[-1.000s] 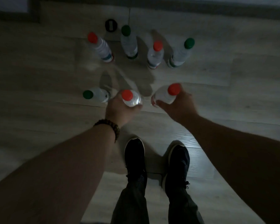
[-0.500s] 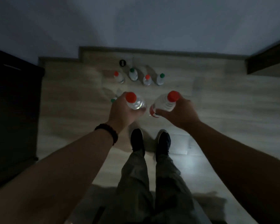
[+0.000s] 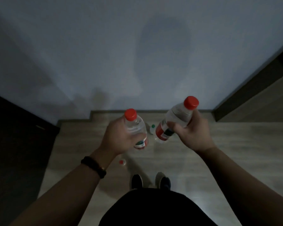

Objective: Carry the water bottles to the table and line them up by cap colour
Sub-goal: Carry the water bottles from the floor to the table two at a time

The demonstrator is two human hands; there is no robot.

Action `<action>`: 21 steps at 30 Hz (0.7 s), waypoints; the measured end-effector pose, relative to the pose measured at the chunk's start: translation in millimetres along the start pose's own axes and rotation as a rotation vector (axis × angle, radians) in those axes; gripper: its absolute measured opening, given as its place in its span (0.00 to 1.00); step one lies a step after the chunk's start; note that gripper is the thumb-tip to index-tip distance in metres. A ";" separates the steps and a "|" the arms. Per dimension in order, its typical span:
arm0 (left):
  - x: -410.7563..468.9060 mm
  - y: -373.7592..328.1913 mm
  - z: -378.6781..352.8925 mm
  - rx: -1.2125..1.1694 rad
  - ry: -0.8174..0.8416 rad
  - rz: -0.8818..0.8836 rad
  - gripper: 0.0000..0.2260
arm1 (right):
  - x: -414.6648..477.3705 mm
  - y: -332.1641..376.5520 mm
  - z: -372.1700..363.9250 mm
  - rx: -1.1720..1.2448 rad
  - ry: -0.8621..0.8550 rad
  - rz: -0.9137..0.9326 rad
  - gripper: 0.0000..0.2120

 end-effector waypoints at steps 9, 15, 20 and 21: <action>29.3 -71.6 26.1 -0.169 0.147 -0.007 0.18 | 8.6 44.0 24.4 0.389 -0.098 0.006 0.19; 55.7 -91.0 13.6 -0.349 0.186 0.032 0.17 | 10.3 45.0 34.3 0.465 -0.114 -0.147 0.32; 77.9 -108.2 -11.8 -0.475 0.307 0.125 0.11 | 6.4 33.6 43.6 0.486 -0.211 -0.248 0.31; 80.9 -111.3 -18.9 -0.505 0.354 0.156 0.09 | 4.9 31.6 46.9 0.496 -0.234 -0.254 0.27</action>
Point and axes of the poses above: each hand's wrist, its own x-axis towards the middle knuckle, its own z-axis out of the back of the hand, y = z × x, the point moved 3 cm from there along x, towards the middle knuckle, and after that the axes turned 4 degrees about y, right-handed, at the moved point
